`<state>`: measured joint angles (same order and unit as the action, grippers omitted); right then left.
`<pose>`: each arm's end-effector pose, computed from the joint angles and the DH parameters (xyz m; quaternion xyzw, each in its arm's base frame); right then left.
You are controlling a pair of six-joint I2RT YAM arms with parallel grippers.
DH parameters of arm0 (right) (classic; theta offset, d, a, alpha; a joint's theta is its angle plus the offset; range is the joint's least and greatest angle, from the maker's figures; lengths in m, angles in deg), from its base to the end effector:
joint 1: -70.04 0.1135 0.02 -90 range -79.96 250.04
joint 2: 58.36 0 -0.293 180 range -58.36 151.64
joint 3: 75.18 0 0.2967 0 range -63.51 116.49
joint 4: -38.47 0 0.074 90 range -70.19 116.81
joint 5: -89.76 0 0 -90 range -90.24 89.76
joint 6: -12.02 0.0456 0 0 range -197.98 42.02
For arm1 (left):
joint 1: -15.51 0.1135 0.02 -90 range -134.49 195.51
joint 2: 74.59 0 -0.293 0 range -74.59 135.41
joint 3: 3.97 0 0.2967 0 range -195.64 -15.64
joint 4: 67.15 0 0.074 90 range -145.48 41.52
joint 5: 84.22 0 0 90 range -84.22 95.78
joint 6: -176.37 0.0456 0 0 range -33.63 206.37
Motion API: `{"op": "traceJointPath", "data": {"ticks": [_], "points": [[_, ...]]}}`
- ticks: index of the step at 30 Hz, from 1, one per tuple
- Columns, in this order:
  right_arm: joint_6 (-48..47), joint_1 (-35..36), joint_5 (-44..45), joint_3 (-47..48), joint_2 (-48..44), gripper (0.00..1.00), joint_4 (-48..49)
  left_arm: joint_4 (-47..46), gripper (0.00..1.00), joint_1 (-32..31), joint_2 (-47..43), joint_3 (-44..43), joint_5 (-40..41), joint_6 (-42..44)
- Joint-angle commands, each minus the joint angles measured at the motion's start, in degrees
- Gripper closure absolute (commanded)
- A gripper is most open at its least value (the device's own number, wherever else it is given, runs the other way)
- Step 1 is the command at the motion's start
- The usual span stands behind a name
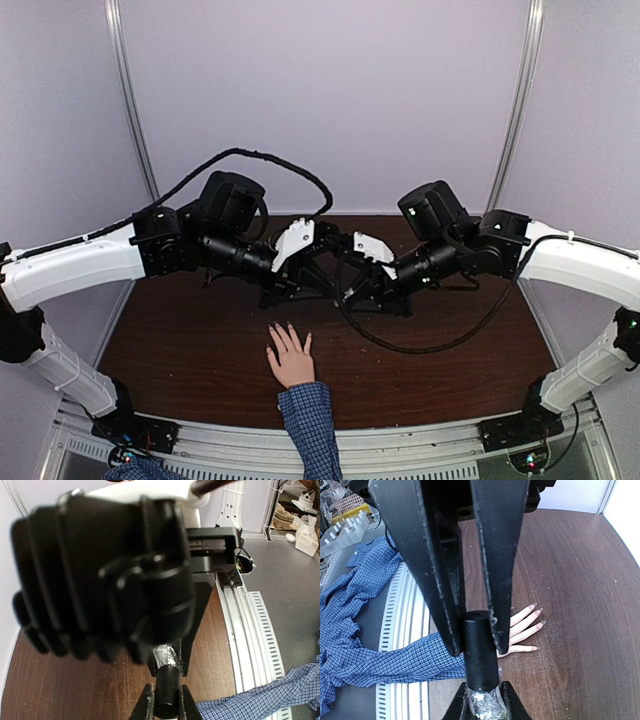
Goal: Paint the nails
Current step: Unscrew the cap of the nail polish bottle.
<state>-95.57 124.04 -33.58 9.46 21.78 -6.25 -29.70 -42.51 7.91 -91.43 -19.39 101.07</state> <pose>0.1862 0.2989 0.3531 -0.6062 0.6342 0.3732 0.3017 0.1819 -0.3280 0.3677 0.5917 0.6269 -0.3508 0.3659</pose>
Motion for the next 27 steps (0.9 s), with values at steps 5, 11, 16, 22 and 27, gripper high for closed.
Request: {"op": "traceJointPath", "data": {"ticks": [5,11,16,22,27], "points": [[3.52,-0.30,1.40,0.76,0.08,1.00,7.27,-4.49,0.87,0.83,0.02,-1.97,-0.74,-5.83],[4.40,-0.68,-0.81,-1.10,-0.17,1.00,10.11,-14.01,0.57,3.51,-4.41,4.20,-5.67,-9.93],[7.02,-1.56,-7.56,-3.93,-1.63,1.00,16.24,-27.37,0.49,4.93,-8.24,12.50,-12.70,-12.09],[10.26,-1.72,-13.26,-6.63,-3.04,1.00,24.11,-41.99,0.50,6.60,-7.62,17.09,-21.11,-20.20],[12.28,-1.72,-16.14,-8.05,-4.10,1.00,28.98,-51.04,0.54,6.69,-5.68,18.71,-25.11,-24.66]]}}
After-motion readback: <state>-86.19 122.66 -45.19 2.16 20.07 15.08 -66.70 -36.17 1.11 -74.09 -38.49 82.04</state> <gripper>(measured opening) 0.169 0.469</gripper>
